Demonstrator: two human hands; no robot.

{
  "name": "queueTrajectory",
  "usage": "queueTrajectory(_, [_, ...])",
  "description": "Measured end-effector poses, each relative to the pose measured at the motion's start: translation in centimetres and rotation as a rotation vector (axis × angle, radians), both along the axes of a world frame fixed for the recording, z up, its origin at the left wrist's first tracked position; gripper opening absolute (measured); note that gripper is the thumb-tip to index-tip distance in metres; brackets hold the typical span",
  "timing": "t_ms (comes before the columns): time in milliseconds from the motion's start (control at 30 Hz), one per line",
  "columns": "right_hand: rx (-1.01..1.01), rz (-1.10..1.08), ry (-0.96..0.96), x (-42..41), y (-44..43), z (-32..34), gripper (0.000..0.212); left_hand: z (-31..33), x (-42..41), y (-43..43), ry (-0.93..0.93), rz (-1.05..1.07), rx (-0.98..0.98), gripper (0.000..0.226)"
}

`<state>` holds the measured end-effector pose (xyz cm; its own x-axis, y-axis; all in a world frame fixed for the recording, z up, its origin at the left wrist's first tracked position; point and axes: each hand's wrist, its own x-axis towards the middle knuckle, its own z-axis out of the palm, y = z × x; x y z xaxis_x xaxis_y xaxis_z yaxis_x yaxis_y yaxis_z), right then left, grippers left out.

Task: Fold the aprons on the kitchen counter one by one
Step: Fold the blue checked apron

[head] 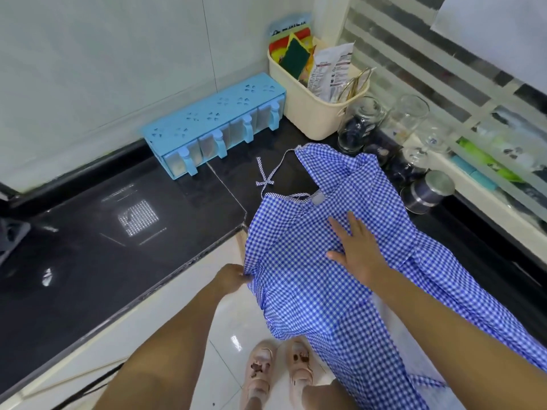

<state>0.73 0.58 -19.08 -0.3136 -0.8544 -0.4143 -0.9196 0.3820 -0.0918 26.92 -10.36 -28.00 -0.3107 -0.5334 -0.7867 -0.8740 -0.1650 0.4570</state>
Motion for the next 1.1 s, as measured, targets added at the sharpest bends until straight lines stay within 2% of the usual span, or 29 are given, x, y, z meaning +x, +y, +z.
queueTrajectory(67, [-0.159,0.013,-0.067,1.8,-0.1,0.1,0.073,-0.6,0.0,0.2,0.124,0.163,0.023,0.029])
queueTrajectory(133, [-0.195,0.072,-0.233,3.3,0.2,-0.4,0.067,-0.6,0.2,0.2,0.2,0.298,0.019,0.017])
queueTrajectory(167, [-0.206,0.073,-0.306,3.8,0.3,-0.6,0.059,-0.4,0.4,0.1,0.199,0.285,-0.029,0.017])
queueTrajectory(267, [-0.287,0.009,-0.344,4.3,0.2,-1.3,0.051,0.5,1.6,0.1,0.198,0.163,-0.142,0.044])
queueTrajectory(333, [-0.355,-0.07,-0.345,4.4,-0.1,-1.6,0.036,1.5,2.7,-0.2,0.186,0.124,-0.124,0.051])
queueTrajectory(400, [-0.422,-0.098,-0.356,4.7,-0.4,-1.7,0.01,1.9,4.3,-0.8,0.183,0.04,-0.033,0.051])
queueTrajectory(433, [-0.42,-0.082,-0.327,4.6,-0.6,-1.8,0.006,1.9,5.2,-1.2,0.173,0.002,0.046,0.055])
queueTrajectory(533, [-0.407,-0.103,-0.295,3.7,-1.3,-1.5,0.016,2.4,7.9,-2.4,0.166,-0.033,0.327,0.082])
queueTrajectory(633, [-0.386,-0.235,-0.283,2.1,-2.1,-1.1,0.008,2.6,9.6,-3.1,0.137,-0.154,0.533,0.081])
queueTrajectory(700, [-0.382,-0.299,-0.288,1.7,-2.4,-0.6,0.02,2.8,10.1,-3.4,0.061,-0.227,0.572,0.078])
queueTrajectory(767, [-0.316,-0.291,-0.367,2.3,-2.4,0.6,0.067,2.9,10.2,-3.5,-0.001,-0.204,0.598,0.065])
queueTrajectory(800, [-0.256,-0.212,-0.396,2.9,-2.1,0.9,0.092,3.4,10.1,-3.3,0.0,-0.163,0.614,0.055])
queueTrajectory(833, [-0.183,-0.076,-0.363,3.7,-1.6,1.0,0.109,3.9,10.0,-3.0,0.006,-0.145,0.61,0.049])
queueTrajectory(867, [-0.103,0.083,-0.292,4.4,-0.9,0.6,0.117,4.4,9.7,-2.7,0.012,-0.152,0.58,0.046])
queueTrajectory(933, [0.039,0.285,-0.126,5.7,0.9,-1.0,0.116,5.7,9.4,-2.3,0.044,-0.183,0.512,0.049])
queueTrajectory(1033, [0.06,0.246,-0.086,5.8,1.8,-2.2,0.099,6.9,10.1,-2.4,0.121,-0.16,0.572,0.056])
queueTrajectory(1100, [0.063,0.226,-0.071,5.0,1.3,-1.8,0.088,7.4,11.1,-2.5,0.096,-0.247,0.624,0.058])
